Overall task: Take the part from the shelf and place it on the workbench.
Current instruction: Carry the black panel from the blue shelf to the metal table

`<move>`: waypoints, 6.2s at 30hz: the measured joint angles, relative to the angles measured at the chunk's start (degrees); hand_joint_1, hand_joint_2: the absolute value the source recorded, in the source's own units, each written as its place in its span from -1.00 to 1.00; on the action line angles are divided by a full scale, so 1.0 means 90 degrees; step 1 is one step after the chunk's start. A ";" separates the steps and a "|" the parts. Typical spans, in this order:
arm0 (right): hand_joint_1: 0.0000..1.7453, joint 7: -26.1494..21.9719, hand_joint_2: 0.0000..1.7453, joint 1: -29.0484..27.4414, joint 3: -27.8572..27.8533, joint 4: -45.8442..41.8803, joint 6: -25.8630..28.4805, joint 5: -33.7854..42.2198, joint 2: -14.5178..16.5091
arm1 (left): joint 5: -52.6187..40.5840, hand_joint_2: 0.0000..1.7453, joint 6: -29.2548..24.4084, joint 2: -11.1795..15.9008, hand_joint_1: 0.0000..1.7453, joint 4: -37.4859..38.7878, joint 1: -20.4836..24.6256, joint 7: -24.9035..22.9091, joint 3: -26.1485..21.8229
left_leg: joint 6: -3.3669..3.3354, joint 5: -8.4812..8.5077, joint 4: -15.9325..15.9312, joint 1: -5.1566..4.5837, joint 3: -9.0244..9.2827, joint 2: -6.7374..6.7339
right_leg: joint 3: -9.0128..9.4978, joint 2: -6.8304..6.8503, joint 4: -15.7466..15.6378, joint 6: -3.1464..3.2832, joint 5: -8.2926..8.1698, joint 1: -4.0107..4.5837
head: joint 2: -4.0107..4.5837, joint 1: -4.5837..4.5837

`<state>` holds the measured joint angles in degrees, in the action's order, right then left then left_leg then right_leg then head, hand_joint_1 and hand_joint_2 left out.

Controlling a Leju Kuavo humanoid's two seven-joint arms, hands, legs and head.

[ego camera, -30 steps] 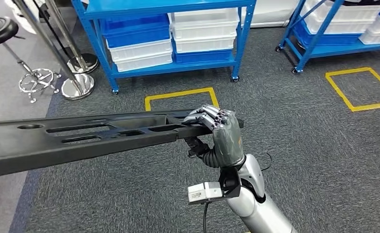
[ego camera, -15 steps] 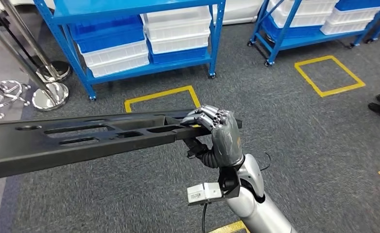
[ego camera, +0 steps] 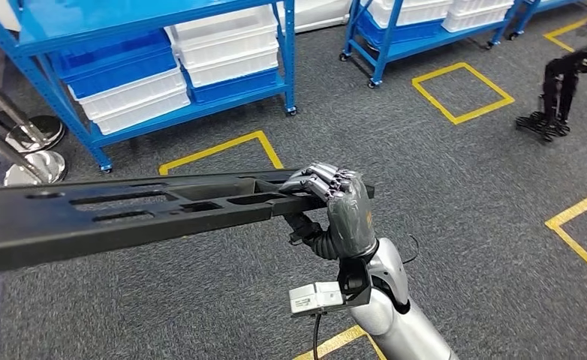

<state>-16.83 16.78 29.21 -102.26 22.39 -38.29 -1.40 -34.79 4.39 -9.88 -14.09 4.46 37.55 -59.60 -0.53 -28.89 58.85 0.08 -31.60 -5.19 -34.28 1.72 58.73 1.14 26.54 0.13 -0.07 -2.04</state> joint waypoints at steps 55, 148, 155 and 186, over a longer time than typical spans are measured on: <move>1.00 -0.0197 1.00 -0.1425 -0.0267 -0.0843 0.1278 -0.0333 -0.0295 | -0.0749 1.00 -0.0409 -0.0046 -1.00 0.0011 -0.0039 -0.0118 0.0450 | -0.0152 0.0041 -0.0142 0.0049 0.0110 0.0086 | -0.0316 0.0023 0.0615 -0.0273 0.0116 -0.0078 | -0.0001 0.0028; 1.00 0.0305 1.00 -0.2405 -0.1174 -0.2068 0.1257 -0.1253 -0.0415 | -0.1009 1.00 0.0026 -0.0005 -1.00 0.0047 0.0052 -0.0295 0.0853 | -0.0167 -0.0149 0.0132 0.0064 0.0032 0.0154 | -0.0238 0.0095 0.0469 -0.0127 0.0025 0.0045 | -0.0001 0.0037; 1.00 0.0292 1.00 -0.2427 -0.1214 -0.2145 0.1269 -0.1248 -0.0414 | -0.1011 1.00 0.0024 -0.0013 -1.00 0.0050 0.0093 -0.0287 0.0852 | -0.0008 -0.0480 0.0495 0.0057 -0.0008 0.0267 | 0.0116 -0.0107 -0.0154 0.0062 -0.0113 -0.0007 | 0.0000 0.0033; 1.00 0.0273 1.00 -0.2344 -0.1229 -0.2148 0.1120 -0.1140 -0.0407 | -0.0992 1.00 -0.0053 -0.0012 -1.00 0.0050 0.0083 -0.0247 0.0784 | 0.0028 -0.0604 0.0639 0.0094 -0.0008 0.0255 | 0.0004 -0.0095 -0.0072 0.0022 -0.0122 -0.0014 | -0.0001 0.0047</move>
<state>-14.38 -4.31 18.15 -121.60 32.47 -48.56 -5.07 -43.72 3.91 -9.99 -13.64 5.21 35.33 -52.55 -0.28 -34.33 64.60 0.93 -31.67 -2.89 -34.25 0.86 58.09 1.34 25.44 0.00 -0.07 -1.62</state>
